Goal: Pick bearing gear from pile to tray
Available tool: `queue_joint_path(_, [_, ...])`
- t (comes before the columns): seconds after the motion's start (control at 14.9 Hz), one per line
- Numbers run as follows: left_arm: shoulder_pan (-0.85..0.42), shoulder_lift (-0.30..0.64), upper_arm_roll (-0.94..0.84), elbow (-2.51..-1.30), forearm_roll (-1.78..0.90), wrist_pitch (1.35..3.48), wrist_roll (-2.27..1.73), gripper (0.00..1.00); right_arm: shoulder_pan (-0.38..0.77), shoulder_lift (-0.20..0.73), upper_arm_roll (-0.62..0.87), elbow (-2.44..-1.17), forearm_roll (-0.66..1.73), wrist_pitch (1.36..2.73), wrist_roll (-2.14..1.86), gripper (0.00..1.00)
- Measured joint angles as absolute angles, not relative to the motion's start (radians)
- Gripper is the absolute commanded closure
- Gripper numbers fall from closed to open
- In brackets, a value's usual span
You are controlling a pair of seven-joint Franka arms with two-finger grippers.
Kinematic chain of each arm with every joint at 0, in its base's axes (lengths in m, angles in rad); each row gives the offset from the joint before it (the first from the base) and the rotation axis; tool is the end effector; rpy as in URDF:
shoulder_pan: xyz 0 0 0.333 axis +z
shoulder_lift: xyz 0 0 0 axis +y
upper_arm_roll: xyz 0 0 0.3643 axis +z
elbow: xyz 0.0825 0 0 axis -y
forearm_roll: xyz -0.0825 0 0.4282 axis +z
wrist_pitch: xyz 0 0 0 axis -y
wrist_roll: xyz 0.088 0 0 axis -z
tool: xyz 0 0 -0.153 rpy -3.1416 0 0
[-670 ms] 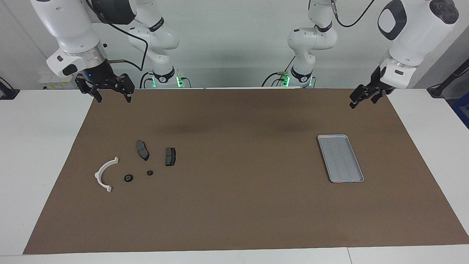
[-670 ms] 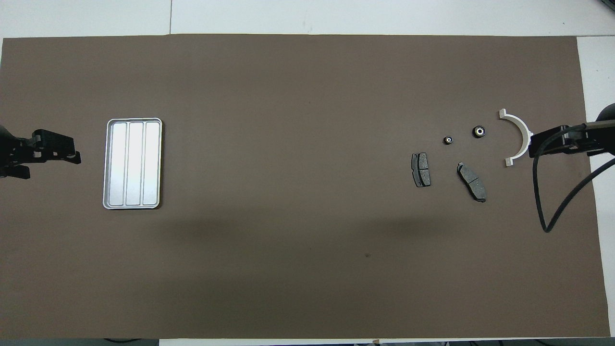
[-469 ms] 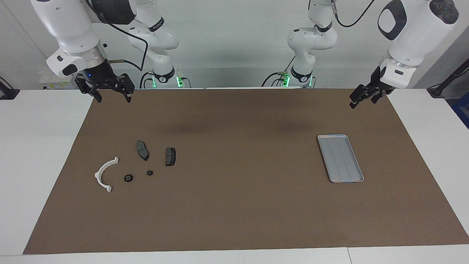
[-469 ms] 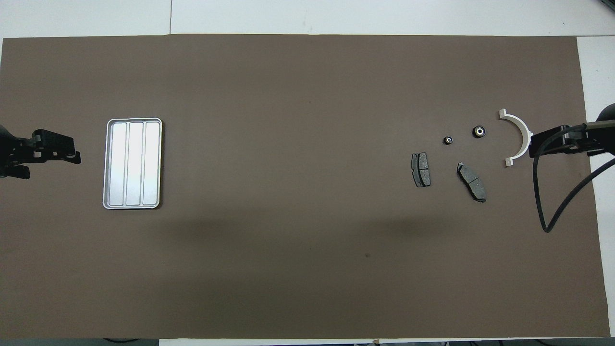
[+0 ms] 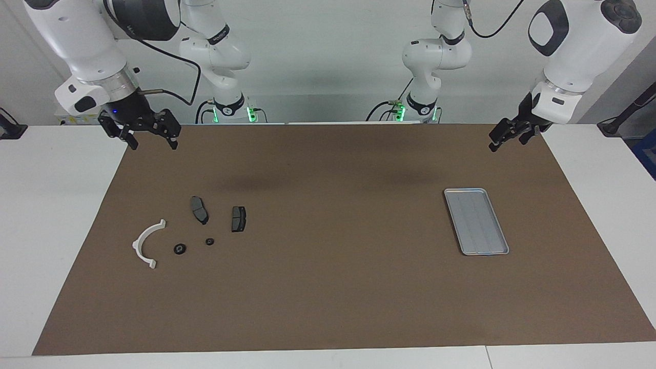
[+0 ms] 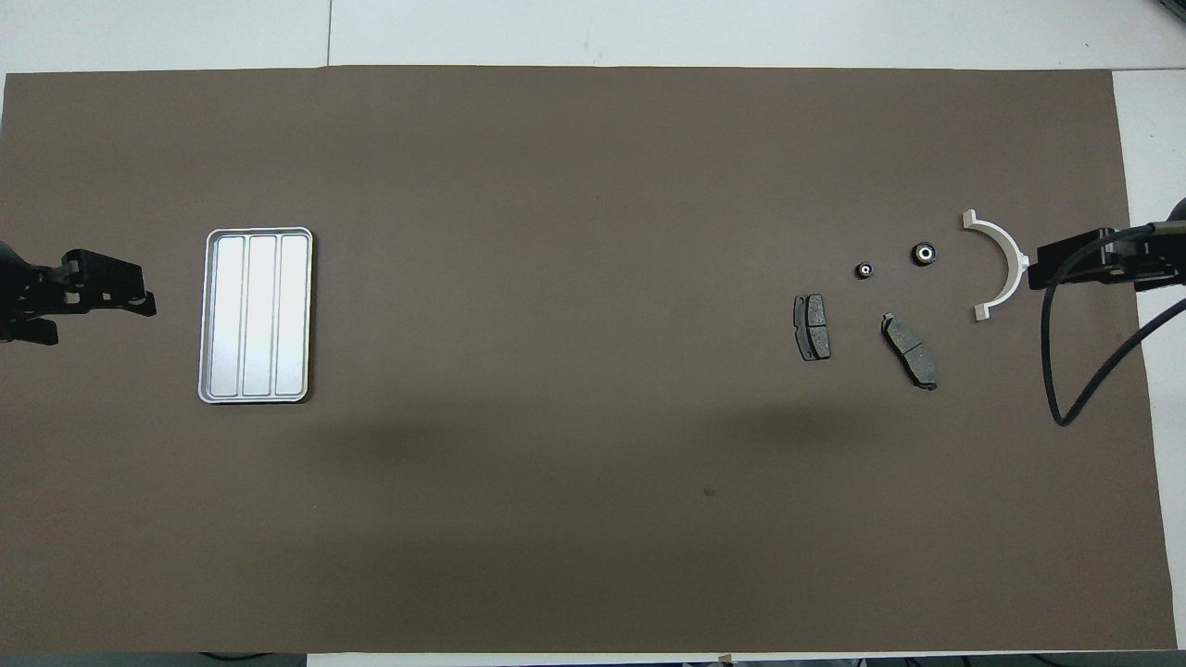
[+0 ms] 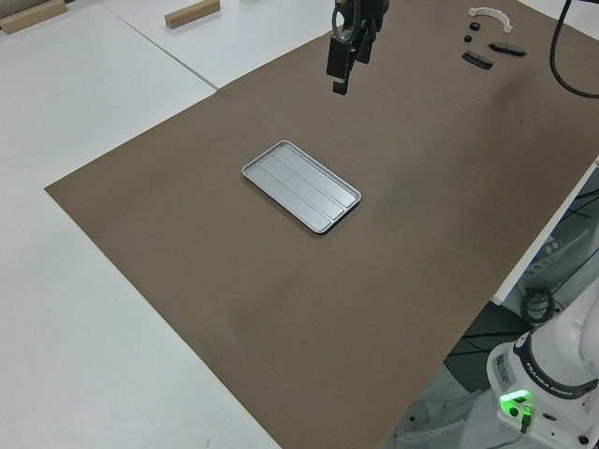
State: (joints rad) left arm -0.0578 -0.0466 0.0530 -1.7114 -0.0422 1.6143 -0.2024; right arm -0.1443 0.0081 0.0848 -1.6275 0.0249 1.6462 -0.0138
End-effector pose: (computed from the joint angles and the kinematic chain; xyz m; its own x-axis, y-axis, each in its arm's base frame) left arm 0.5797 -0.0085 0.5856 0.9785 0.1977 -0.0585 0.1999 -0.9792 0.0334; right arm 0.6068 -0.0327 0.5992 0.9988 -0.0476 0.0110 -0.0473 -0.9986 -0.0254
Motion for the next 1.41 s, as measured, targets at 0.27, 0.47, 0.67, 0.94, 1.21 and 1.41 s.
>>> queue_joint_path(0.27, [-0.058,-0.047,0.053,-1.711,-0.042,1.614,-0.202,0.00,-0.150,0.130,0.085,-1.635,0.014,1.771,-0.024,0.00])
queue_joint_path(0.47, [-0.058,-0.047,0.053,-1.711,-0.042,1.614,-0.202,0.00,-0.151,0.233,0.084,-1.637,-0.009,1.868,-0.040,0.00])
queue_joint_path(0.67, [-0.058,-0.047,0.053,-1.711,-0.042,1.614,-0.202,0.00,-0.152,0.303,0.082,-1.638,-0.043,1.926,-0.055,0.00])
queue_joint_path(0.94, [-0.058,-0.047,0.053,-1.711,-0.042,1.614,-0.202,0.00,-0.158,0.365,0.081,-1.640,-0.075,1.999,-0.065,0.00])
queue_joint_path(1.21, [-0.058,-0.047,0.053,-1.711,-0.042,1.614,-0.202,0.00,-0.164,0.416,0.081,-1.640,-0.088,2.071,-0.069,0.00])
queue_joint_path(1.41, [-0.058,-0.047,0.053,-1.711,-0.042,1.614,-0.202,0.00,-0.162,0.448,0.083,-1.640,-0.090,2.119,-0.069,0.00])
